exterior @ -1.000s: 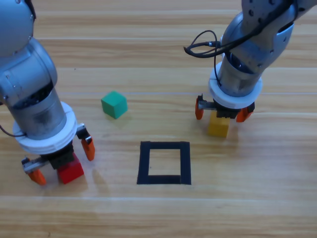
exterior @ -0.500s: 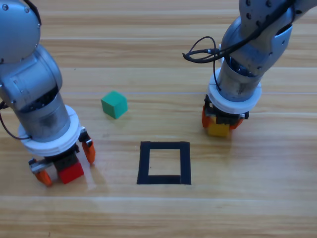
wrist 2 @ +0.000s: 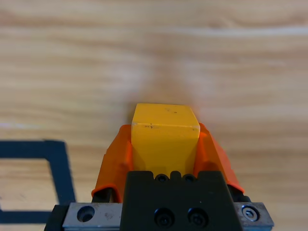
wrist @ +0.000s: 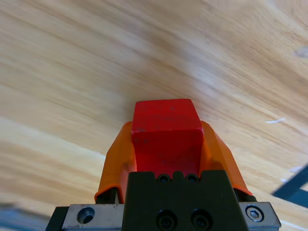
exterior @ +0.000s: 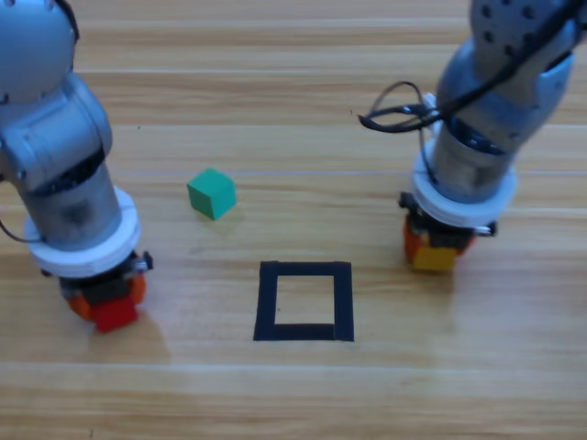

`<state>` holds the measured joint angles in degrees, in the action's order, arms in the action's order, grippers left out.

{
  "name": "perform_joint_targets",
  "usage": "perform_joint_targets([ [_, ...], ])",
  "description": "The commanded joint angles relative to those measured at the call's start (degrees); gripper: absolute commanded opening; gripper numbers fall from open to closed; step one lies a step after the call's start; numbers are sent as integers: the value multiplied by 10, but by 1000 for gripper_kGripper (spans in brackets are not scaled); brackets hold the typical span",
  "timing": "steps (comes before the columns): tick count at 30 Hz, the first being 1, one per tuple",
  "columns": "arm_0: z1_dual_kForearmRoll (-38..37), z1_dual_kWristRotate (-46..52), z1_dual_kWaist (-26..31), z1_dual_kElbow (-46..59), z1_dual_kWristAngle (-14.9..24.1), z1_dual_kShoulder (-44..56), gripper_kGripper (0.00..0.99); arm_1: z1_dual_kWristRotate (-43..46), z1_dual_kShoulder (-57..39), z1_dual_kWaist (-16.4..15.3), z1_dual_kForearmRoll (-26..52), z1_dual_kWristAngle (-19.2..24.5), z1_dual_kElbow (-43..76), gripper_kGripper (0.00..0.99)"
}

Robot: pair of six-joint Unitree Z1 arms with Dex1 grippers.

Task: Stack the blocks in the rectangular block: red at the bottom, yellow in the middle, green on top

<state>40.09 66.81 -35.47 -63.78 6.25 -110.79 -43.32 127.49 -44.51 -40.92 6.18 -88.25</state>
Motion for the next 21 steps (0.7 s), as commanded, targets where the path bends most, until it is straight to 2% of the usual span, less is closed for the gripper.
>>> perform_joint_targets([
  [1,66,-85,30,-57,35,5,46,7,-135,-12,-5,-3,81,0],
  [8,30,-240,28,-100,24,-24,38,17,-191,-12,-5,2,118,0],
  [13,29,-321,-21,-136,10,-47,38,17,-184,-13,-5,1,115,0],
  [21,27,-359,-115,-180,5,-88,44,17,-172,-12,-5,-3,111,0],
])
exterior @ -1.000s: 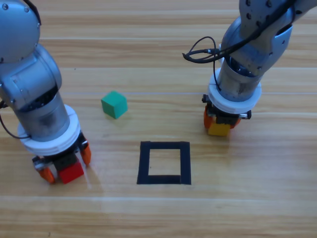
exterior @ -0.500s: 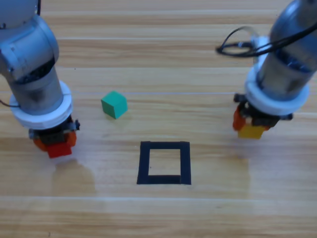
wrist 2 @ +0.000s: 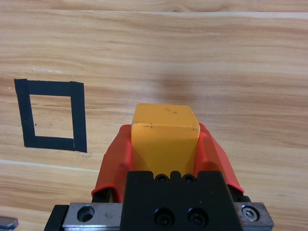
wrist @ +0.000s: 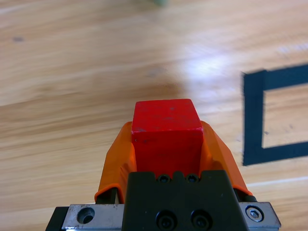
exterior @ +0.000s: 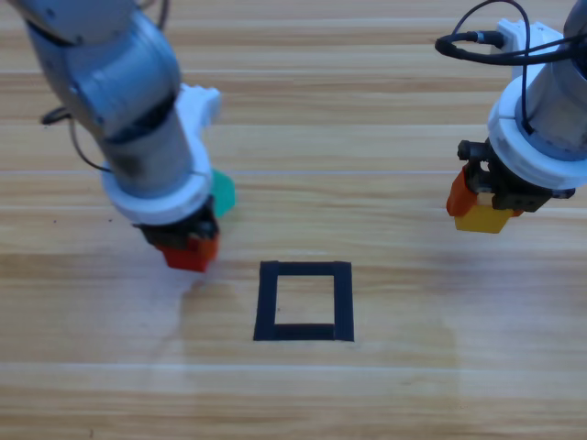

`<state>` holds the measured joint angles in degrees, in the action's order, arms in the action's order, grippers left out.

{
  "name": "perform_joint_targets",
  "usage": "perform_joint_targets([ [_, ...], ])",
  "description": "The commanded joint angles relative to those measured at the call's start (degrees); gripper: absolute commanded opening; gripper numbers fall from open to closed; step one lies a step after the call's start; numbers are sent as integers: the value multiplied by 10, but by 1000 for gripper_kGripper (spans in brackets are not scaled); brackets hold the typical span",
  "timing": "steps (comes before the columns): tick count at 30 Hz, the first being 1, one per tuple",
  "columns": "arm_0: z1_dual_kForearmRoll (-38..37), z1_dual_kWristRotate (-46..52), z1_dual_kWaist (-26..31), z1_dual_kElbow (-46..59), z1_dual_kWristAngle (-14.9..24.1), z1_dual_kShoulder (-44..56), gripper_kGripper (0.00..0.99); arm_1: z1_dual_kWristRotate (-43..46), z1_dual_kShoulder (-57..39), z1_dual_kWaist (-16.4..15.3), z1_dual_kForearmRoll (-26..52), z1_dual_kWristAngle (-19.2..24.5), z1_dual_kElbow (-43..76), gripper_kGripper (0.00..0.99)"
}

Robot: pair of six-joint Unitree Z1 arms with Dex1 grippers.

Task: Stack the blocks in the rectangular block: red at the bottom, yellow in the middle, green on top

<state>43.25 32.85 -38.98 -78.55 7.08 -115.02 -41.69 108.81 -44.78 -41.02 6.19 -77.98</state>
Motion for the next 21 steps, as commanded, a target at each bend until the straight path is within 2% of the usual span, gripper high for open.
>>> perform_joint_targets([
  [1,-3,-24,-92,-41,-1,-50,44,2,16,-9,-4,-4,8,0],
  [9,3,-5,-125,-69,4,-56,58,2,20,-9,-4,-6,6,0],
  [13,21,56,-125,-86,6,-72,58,4,22,-10,-4,-8,5,0],
  [16,63,126,-124,-128,14,-97,57,5,26,-10,-4,-9,5,0],
  [21,84,187,-124,-155,-4,-110,55,6,29,-9,-4,-10,4,0],
])
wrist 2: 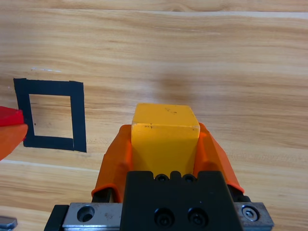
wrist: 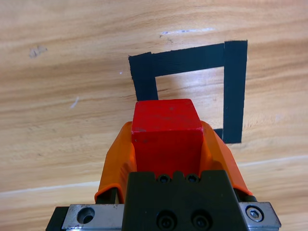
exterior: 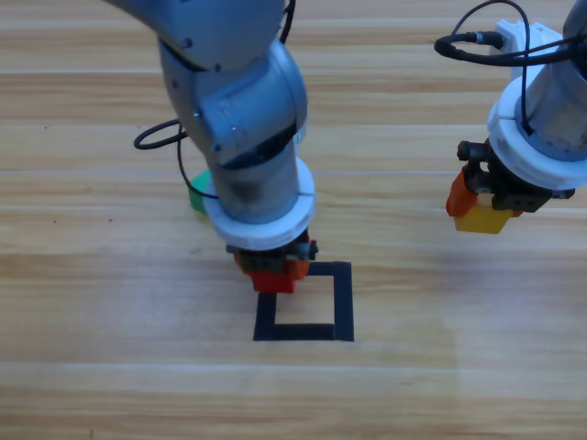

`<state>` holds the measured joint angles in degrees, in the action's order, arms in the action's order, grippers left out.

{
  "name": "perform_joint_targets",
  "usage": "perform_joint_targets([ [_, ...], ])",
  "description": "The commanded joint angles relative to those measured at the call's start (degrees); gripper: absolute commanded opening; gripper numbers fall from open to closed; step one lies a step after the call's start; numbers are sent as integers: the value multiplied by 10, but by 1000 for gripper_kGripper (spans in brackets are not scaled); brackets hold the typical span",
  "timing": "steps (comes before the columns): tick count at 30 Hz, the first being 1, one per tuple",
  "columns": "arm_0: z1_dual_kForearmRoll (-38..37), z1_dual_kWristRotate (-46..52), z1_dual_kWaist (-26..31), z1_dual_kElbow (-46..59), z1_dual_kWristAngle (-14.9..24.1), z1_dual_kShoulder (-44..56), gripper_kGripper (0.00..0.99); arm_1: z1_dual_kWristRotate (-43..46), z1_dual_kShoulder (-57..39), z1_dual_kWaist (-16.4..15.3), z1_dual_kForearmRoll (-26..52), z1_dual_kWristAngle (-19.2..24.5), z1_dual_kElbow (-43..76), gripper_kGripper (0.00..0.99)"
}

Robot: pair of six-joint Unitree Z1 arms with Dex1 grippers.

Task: Stack the blocks in the rectangular block: red at the bottom, yellow in the middle, green on top

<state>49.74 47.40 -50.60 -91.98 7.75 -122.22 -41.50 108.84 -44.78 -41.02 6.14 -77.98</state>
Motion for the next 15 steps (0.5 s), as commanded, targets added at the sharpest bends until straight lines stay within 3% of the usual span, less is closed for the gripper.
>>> perform_joint_targets([
  [1,23,48,-8,-27,-13,-40,55,4,29,-10,-4,-10,4,0],
  [15,56,94,-8,-75,-33,-83,57,4,32,-9,-4,-11,3,0],
])
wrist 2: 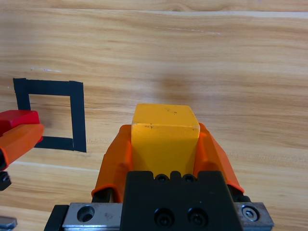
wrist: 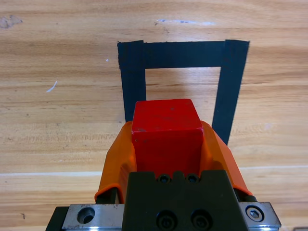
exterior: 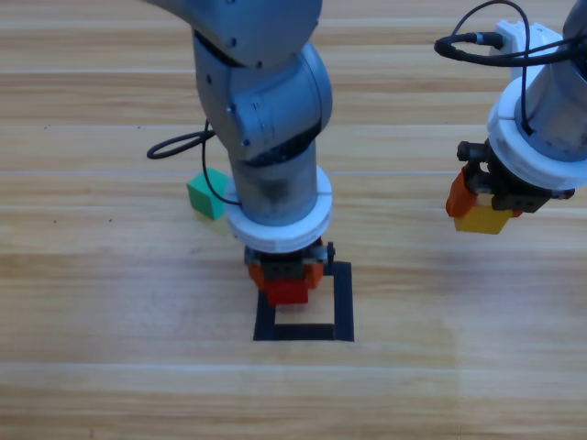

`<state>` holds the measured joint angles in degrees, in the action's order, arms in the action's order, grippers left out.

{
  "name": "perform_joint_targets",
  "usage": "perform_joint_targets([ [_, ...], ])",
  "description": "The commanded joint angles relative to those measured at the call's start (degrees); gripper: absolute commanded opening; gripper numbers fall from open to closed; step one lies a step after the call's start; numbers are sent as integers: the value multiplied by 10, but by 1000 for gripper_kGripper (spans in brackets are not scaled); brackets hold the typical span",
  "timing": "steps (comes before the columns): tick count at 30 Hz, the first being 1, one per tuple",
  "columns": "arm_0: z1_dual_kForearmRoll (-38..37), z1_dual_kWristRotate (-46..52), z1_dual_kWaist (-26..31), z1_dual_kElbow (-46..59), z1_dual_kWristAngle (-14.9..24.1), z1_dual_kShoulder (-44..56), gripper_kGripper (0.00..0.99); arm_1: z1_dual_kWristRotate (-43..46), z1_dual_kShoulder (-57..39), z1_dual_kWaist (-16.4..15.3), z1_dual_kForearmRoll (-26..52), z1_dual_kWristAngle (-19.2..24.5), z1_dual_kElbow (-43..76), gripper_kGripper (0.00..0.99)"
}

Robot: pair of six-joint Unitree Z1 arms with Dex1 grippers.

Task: Stack the blocks in the rectangular block: red at the bottom, yellow in the middle, green on top

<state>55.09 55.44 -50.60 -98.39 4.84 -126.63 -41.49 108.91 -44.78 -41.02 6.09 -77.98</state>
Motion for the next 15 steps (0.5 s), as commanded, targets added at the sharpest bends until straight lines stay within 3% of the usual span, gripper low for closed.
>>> perform_joint_targets([
  [1,3,16,-8,-11,-4,-40,57,4,32,-9,-4,-11,3,0],
  [15,-1,29,-13,-30,-1,-63,57,4,39,-9,-4,-11,-1,0],
])
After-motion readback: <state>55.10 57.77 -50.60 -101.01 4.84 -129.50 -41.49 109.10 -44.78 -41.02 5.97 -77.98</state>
